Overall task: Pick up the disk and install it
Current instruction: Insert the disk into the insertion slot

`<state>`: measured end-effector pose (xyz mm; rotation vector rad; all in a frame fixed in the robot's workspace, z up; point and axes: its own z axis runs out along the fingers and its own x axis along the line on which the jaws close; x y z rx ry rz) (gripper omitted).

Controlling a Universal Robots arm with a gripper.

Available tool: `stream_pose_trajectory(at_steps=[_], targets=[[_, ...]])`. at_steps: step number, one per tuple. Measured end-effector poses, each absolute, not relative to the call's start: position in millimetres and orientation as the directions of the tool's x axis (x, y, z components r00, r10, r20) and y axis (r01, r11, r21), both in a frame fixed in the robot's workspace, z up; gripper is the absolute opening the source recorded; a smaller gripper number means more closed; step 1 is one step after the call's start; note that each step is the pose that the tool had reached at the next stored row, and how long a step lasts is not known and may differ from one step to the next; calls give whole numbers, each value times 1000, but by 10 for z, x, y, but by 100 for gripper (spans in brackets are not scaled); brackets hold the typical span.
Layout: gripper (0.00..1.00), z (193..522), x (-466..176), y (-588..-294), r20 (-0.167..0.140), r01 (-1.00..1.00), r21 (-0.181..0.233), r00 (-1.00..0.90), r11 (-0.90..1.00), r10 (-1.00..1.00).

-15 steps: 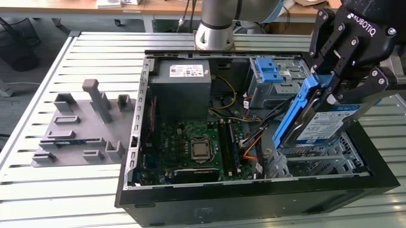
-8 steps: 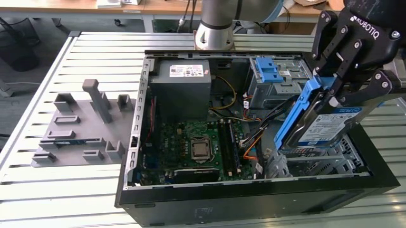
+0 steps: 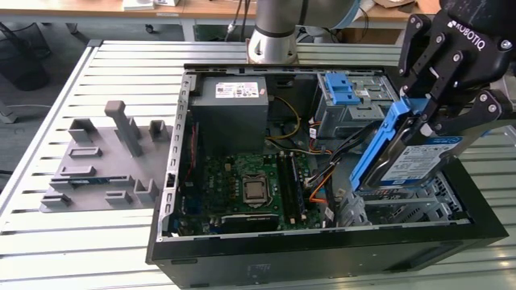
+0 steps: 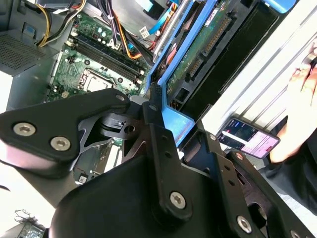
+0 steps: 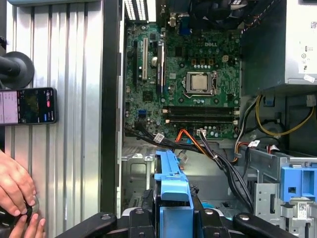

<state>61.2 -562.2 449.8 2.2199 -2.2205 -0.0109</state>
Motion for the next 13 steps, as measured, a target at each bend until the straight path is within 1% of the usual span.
stream_pose_trajectory(at_steps=[13], targets=[[36,4497,657,-5622,-4,-1000,6,0,0,-1000]])
